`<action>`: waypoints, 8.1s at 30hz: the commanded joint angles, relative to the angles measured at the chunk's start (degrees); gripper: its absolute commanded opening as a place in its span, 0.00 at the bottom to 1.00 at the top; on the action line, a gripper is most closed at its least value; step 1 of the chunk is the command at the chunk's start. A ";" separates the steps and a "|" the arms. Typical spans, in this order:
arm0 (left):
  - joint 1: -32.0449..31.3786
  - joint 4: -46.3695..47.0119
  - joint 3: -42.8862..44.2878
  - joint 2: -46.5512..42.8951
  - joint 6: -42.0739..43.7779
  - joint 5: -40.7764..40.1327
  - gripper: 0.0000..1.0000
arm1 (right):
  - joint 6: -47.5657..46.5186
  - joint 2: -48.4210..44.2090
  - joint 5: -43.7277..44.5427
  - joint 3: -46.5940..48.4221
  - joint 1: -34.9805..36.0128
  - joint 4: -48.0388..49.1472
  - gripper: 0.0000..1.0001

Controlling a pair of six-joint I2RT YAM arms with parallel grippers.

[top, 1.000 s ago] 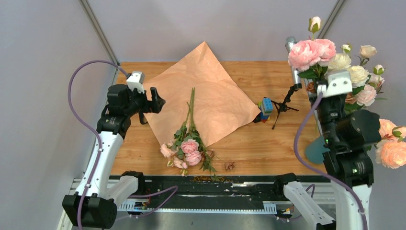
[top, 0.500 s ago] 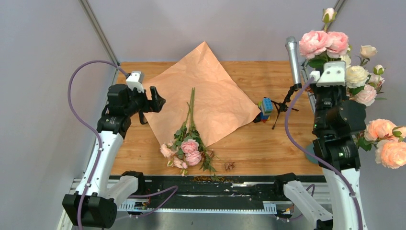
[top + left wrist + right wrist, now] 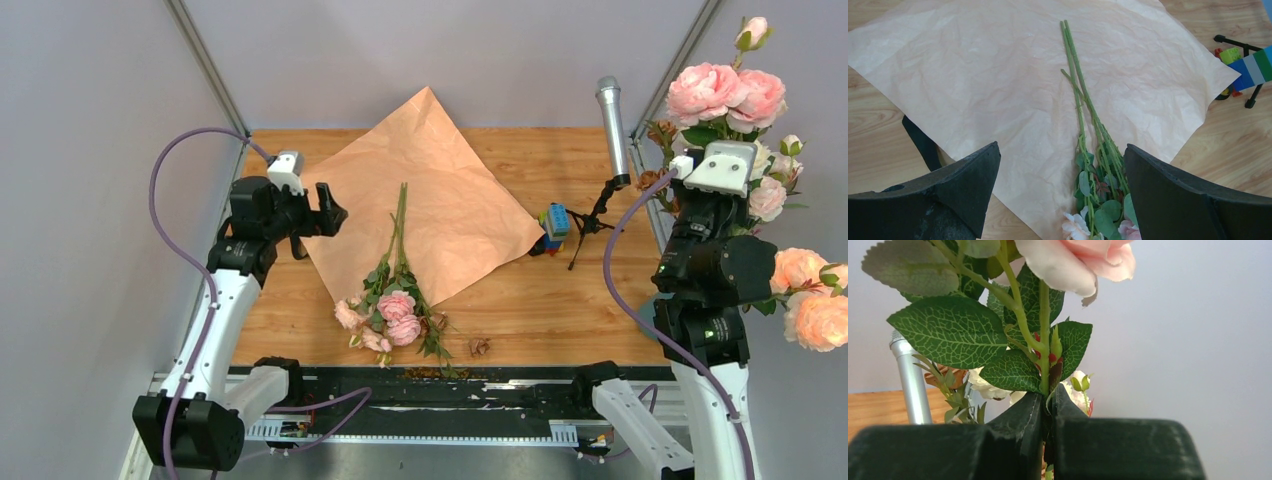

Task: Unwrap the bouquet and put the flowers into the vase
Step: Insert the fake flower into the vase, then pick up the fake flower from the wrapping paper.

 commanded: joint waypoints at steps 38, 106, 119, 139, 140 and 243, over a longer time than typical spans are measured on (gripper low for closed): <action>0.48 3.40 -5.03 -4.26 4.56 -3.97 1.00 | 13.51 -6.06 8.38 -7.25 -10.43 -2.14 0.72; -0.16 4.40 -10.71 -11.22 3.96 -2.39 0.98 | 27.07 -5.11 -20.91 8.38 -17.73 -19.77 1.00; -12.01 9.72 -14.18 -7.33 -15.18 -8.47 0.96 | 39.61 13.67 -71.02 26.61 -17.64 -24.89 0.96; -18.83 21.29 -17.08 12.11 -19.78 -8.75 0.68 | 45.00 35.82 -55.26 14.71 16.36 -15.66 0.75; -18.82 21.25 -16.21 13.85 -19.75 -9.15 0.65 | 45.88 36.86 -55.46 13.90 16.95 -14.85 0.73; -26.63 0.47 1.46 20.57 -4.07 -38.98 0.00 | 46.35 36.91 -53.76 -0.43 17.47 -10.70 0.74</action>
